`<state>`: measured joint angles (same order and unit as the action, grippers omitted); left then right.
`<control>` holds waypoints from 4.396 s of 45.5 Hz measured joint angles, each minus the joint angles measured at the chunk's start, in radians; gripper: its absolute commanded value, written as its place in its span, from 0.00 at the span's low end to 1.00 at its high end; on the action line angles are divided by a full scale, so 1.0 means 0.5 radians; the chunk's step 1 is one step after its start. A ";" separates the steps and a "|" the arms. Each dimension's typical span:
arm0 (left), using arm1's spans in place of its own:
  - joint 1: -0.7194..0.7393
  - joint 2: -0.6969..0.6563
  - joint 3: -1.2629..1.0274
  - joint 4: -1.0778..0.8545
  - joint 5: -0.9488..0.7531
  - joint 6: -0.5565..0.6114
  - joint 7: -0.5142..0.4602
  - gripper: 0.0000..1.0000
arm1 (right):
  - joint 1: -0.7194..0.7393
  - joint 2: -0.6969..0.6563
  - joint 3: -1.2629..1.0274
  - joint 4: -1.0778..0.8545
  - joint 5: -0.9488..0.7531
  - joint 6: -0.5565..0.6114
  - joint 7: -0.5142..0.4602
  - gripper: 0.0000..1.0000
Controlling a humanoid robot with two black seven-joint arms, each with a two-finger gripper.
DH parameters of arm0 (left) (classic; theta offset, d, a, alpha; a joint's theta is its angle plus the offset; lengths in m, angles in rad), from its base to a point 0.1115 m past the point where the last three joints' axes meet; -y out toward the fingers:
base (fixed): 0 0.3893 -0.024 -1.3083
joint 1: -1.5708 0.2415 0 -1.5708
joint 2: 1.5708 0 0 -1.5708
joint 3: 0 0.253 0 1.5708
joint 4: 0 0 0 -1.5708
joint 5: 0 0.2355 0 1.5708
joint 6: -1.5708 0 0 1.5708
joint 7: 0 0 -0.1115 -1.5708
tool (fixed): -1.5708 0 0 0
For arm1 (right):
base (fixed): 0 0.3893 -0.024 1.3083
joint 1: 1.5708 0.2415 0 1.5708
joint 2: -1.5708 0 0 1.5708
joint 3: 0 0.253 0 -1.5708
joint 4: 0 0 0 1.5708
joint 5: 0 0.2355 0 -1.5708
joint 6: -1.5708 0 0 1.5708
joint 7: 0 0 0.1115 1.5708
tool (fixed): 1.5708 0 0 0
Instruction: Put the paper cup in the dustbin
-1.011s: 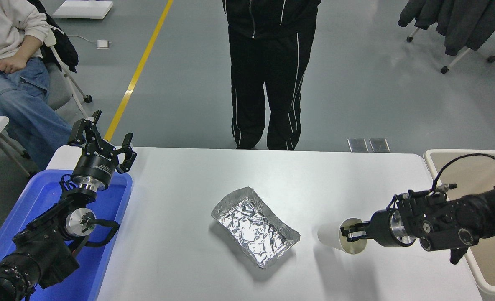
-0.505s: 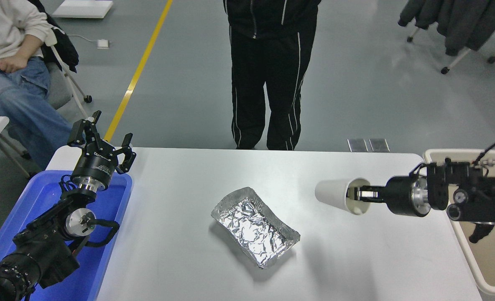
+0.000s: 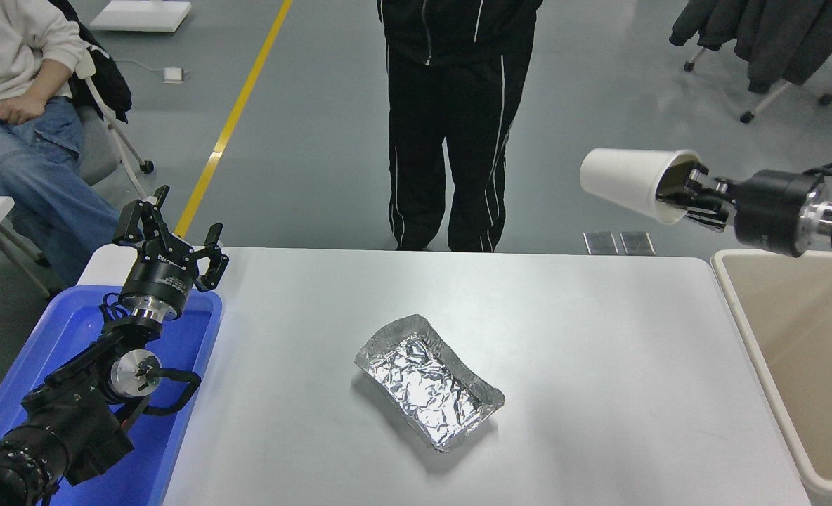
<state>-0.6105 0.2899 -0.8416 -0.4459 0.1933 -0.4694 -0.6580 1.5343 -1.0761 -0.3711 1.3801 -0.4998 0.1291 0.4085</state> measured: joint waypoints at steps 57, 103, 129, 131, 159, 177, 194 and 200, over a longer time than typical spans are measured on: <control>0.000 0.000 0.000 0.000 0.000 0.000 0.000 1.00 | -1.428 0.920 0.066 -2.669 0.426 0.031 -0.513 0.00; 0.000 0.000 -0.001 0.000 0.000 0.000 0.000 1.00 | -1.647 1.162 0.110 -2.821 0.459 -0.161 -0.693 0.97; 0.000 0.000 -0.001 0.000 0.000 0.000 0.000 1.00 | -1.314 1.170 0.594 -2.767 0.470 -0.211 -0.689 0.99; 0.000 0.000 -0.001 0.000 0.000 0.000 0.000 1.00 | -1.249 1.167 0.669 -2.745 0.471 -0.210 -0.687 0.99; 0.000 0.000 -0.001 0.001 0.000 0.000 0.000 1.00 | -0.917 0.984 1.873 -1.791 0.475 -0.226 -0.635 0.99; 0.000 0.000 -0.001 0.001 0.000 0.000 0.000 1.00 | -1.417 1.128 2.388 -1.492 0.474 -0.214 -0.203 0.99; 0.000 0.000 -0.001 0.000 0.000 0.000 0.000 1.00 | -1.786 1.289 2.522 -1.408 0.475 -0.210 0.089 0.99; 0.000 0.000 -0.001 0.000 0.000 0.000 0.000 1.00 | -1.848 1.308 2.536 -1.367 0.475 -0.208 0.121 0.99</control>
